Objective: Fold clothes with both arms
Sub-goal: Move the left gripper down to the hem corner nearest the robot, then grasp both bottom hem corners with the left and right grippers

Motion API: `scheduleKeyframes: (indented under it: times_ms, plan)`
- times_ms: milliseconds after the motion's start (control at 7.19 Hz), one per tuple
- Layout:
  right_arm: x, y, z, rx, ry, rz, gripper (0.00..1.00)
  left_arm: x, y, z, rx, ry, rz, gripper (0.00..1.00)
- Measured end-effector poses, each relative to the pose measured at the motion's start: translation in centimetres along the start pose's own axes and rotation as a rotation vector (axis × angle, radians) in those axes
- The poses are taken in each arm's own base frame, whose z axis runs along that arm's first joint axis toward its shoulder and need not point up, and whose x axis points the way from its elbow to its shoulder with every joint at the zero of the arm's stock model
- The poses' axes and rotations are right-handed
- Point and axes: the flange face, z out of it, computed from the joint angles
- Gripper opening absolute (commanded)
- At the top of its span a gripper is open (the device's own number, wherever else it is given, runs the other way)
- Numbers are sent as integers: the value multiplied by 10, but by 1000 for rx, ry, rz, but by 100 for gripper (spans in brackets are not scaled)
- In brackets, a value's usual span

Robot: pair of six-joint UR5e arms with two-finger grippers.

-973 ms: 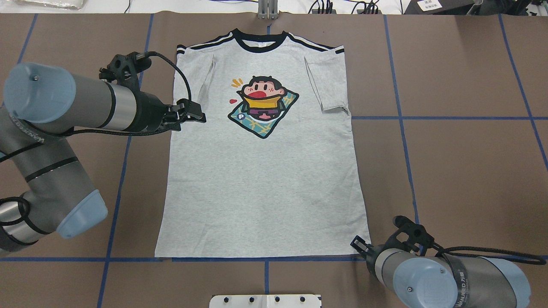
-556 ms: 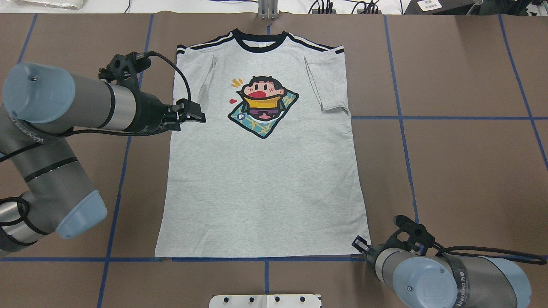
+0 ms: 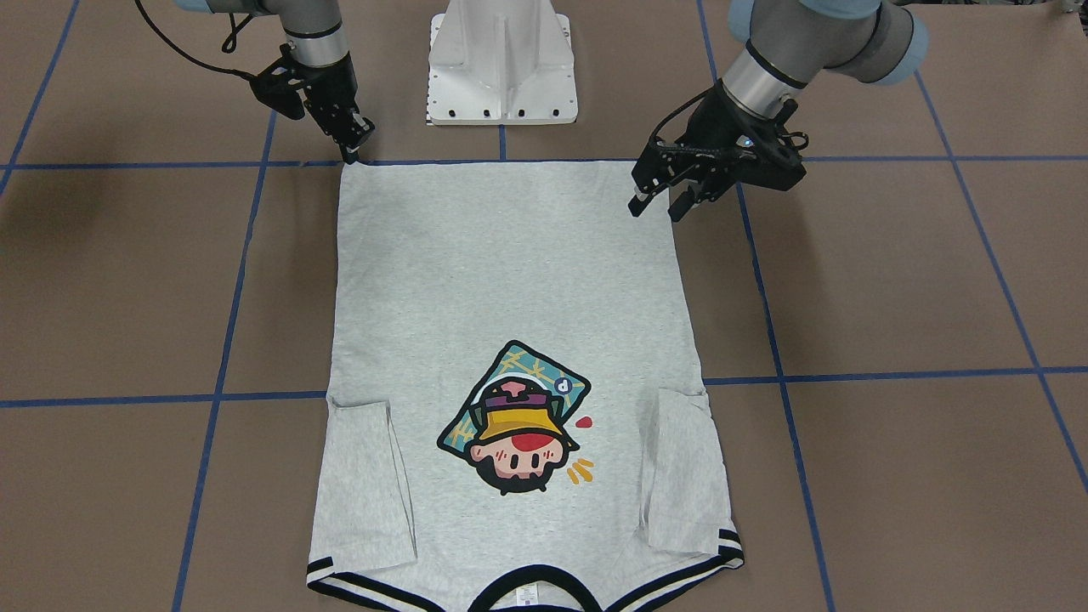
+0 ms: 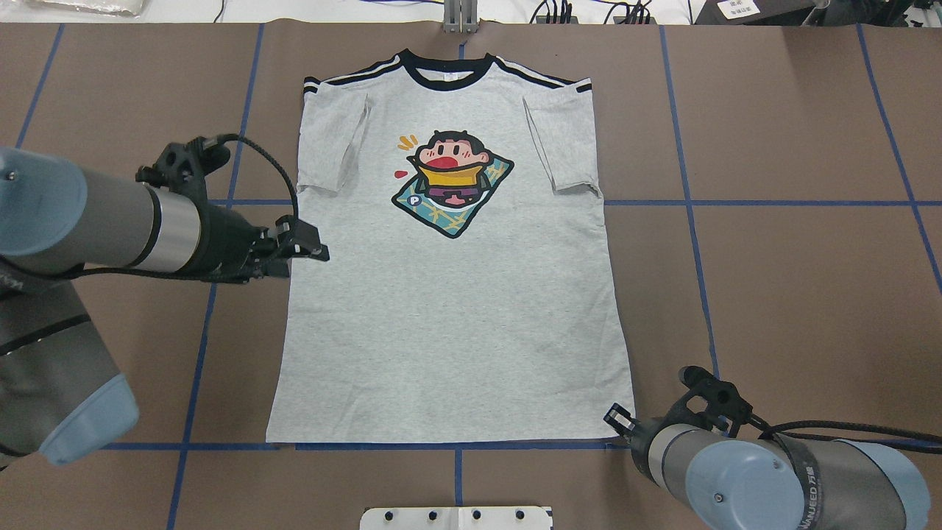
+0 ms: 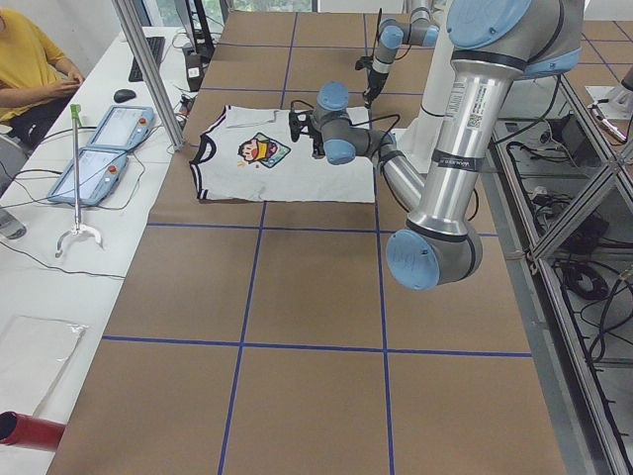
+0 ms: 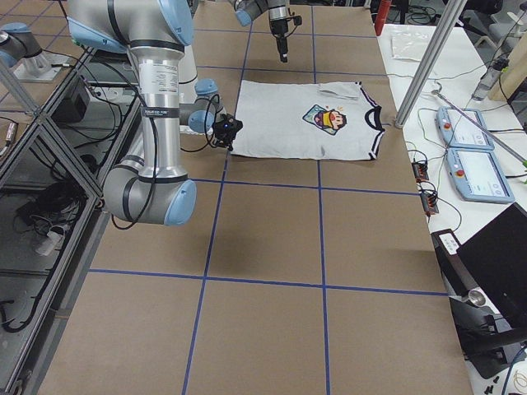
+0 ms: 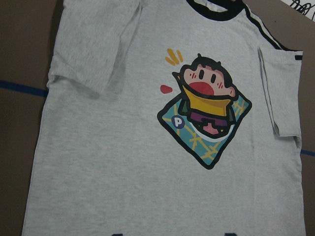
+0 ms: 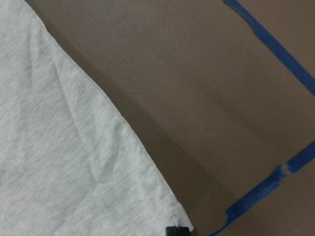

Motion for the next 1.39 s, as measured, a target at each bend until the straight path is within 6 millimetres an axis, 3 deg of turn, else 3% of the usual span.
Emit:
scheduleKeyframes:
  times_ms: [278, 834, 1112, 1390]
  plan:
    - [-3, 0, -9, -9, -14, 2, 0, -27, 44, 7, -92, -58, -90, 68]
    - [-7, -3, -20, -51, -8, 15, 0, -85, 113, 51, -114, -217, -179, 64]
    - [-8, -6, -20, -64, 2, 22, 0, -97, 126, 63, -120, -269, -188, 61]
    - [-8, -7, -20, -64, 3, 24, 0, -105, 127, 73, -108, -296, -191, 60]
